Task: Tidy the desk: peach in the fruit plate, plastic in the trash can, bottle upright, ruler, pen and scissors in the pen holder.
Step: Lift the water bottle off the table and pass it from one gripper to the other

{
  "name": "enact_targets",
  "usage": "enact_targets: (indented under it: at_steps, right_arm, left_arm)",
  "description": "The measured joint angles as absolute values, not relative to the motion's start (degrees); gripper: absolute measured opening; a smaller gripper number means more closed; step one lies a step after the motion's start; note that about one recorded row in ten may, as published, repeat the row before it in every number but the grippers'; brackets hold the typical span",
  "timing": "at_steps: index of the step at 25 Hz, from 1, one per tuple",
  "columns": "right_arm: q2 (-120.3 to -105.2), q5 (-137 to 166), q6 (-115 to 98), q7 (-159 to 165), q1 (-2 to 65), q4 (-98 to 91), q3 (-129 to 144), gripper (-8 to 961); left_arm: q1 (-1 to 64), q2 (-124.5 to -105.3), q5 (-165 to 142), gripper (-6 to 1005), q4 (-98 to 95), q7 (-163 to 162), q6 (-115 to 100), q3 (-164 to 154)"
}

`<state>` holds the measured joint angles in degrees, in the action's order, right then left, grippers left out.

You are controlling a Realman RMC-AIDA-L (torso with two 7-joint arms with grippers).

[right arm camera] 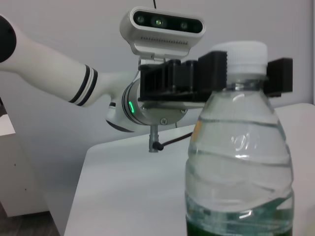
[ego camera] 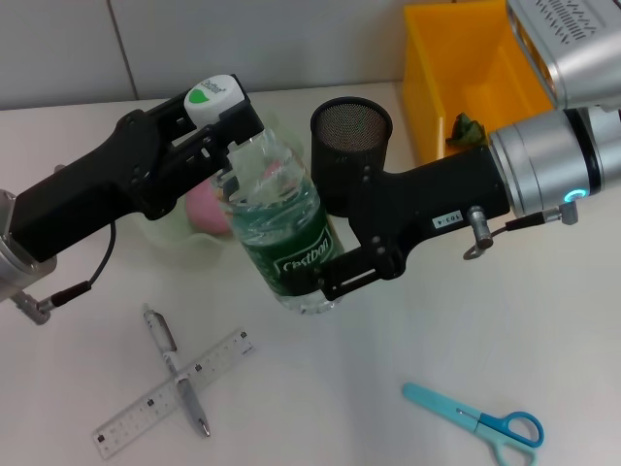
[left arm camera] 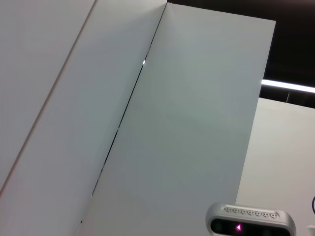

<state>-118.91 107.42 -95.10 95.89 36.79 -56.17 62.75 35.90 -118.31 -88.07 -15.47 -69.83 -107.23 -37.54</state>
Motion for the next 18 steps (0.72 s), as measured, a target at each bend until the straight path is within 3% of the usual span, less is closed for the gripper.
enact_targets:
  at_steps: [18]
  right_arm:
    - [-118.91, 109.24, -94.97, 95.83, 36.69, -54.17, 62.76, 771]
  left_arm:
    - [35.57, -118.21, -87.88, 440, -16.83, -71.22, -107.65, -36.96]
